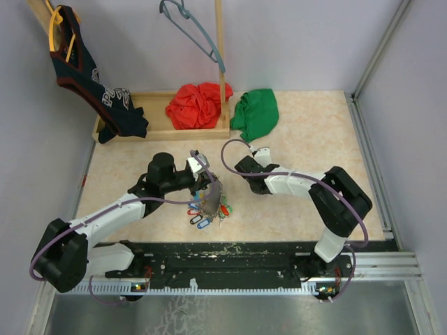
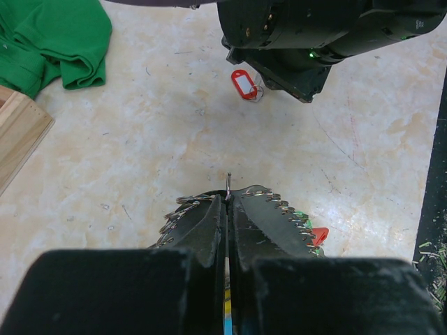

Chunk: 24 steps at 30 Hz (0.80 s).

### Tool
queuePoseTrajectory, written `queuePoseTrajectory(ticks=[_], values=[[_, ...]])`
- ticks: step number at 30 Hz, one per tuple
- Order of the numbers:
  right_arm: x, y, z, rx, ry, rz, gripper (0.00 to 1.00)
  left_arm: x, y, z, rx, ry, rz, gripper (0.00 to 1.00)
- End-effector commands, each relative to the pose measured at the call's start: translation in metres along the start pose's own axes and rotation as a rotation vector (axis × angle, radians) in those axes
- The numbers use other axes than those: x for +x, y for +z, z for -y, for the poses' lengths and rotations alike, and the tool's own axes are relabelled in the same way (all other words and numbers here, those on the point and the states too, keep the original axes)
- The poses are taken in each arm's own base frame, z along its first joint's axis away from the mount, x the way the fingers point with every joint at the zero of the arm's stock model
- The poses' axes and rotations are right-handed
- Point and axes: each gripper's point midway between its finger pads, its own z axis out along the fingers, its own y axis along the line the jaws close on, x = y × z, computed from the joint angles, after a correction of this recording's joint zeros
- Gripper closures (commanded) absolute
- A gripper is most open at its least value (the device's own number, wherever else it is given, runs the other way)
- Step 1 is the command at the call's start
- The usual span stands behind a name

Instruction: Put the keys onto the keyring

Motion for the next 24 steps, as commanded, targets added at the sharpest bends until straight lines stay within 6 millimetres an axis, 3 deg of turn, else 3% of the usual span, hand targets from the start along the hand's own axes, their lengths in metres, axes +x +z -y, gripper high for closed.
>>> queuePoseTrajectory(ticks=[1,5,8,10,24], values=[[-0.03,-0.02,0.007,-0.034,-0.061,0.089,1.0,-0.027,0.0,-0.001,0.003,0.033,0.067,1.0],[-0.041,-0.027,-0.003,-0.162,-0.051,0.093,0.85,-0.026,-0.001,-0.001,0.001,0.032,0.066,1.0],[-0.048,-0.028,-0.006,-0.222,-0.033,0.1,0.68,-0.026,-0.001,-0.001,0.002,0.032,0.065,1.0],[-0.05,-0.026,-0.008,-0.256,-0.03,0.091,0.64,-0.026,-0.001,-0.001,0.002,0.032,0.066,1.0],[-0.026,0.001,-0.014,-0.251,-0.078,-0.009,0.65,-0.027,-0.001,-0.001,0.0,0.034,0.066,1.0]])
